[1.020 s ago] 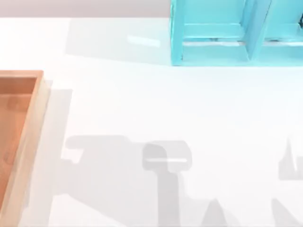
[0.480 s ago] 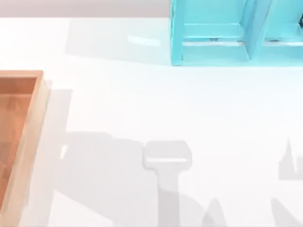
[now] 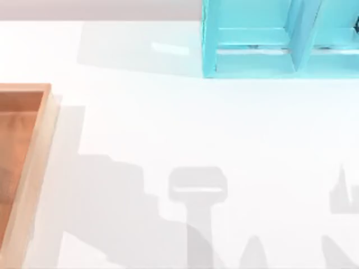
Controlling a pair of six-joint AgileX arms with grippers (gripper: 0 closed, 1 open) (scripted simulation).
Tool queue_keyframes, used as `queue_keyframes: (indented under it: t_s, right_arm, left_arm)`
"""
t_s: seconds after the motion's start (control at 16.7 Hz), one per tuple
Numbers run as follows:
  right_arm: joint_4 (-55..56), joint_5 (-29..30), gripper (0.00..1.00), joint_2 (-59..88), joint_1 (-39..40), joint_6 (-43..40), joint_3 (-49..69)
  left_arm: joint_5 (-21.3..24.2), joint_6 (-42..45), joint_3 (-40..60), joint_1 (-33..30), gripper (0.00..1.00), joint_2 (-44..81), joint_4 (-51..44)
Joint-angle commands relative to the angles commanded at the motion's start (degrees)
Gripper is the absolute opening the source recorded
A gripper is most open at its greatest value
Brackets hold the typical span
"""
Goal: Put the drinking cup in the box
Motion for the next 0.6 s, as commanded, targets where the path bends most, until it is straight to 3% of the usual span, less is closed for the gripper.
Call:
queue_keyframes:
  t_s: [0.6]
  right_arm:
    - [0.0,0.0,1.00,0.0,0.0,0.0,0.0]
  left_arm:
    - [0.0,0.0,0.0,0.0,0.75,0.0,0.0]
